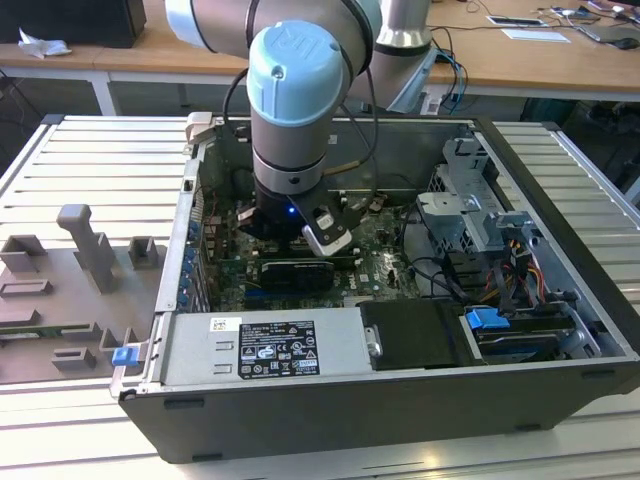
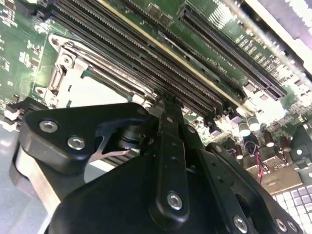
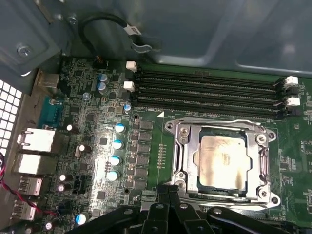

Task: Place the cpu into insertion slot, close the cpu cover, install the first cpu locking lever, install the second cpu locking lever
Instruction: 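Install the second cpu locking lever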

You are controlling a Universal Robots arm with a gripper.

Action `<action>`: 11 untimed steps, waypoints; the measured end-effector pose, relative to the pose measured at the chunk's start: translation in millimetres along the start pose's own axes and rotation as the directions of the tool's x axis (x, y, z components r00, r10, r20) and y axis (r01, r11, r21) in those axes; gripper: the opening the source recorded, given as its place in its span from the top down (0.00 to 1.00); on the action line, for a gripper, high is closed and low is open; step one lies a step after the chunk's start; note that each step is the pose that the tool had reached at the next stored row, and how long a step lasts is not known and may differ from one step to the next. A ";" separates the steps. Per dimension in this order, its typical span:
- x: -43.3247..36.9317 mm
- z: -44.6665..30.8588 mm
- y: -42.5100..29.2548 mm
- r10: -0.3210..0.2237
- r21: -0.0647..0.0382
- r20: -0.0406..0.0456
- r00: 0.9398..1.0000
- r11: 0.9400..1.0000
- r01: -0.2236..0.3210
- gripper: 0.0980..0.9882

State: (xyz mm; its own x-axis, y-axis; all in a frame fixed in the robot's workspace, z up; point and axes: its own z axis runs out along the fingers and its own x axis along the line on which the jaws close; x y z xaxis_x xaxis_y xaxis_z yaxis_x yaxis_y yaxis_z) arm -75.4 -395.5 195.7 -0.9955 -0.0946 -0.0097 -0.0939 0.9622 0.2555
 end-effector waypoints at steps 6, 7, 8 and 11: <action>0.5 -2.8 0.9 -0.002 -0.001 0.000 1.000 1.000 0.002 0.99; 0.5 -5.1 1.4 -0.002 -0.001 0.000 1.000 1.000 0.002 0.99; 0.5 -7.6 2.1 -0.002 0.000 0.000 1.000 1.000 0.002 0.99; 0.5 -14.8 4.0 -0.002 0.000 0.000 1.000 1.000 0.002 0.99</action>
State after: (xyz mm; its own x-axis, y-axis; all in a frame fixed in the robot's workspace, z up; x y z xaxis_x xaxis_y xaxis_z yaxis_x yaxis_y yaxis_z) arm -76.0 -395.5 211.1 -0.9953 -0.0961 -0.0097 -0.0954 0.9620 0.2559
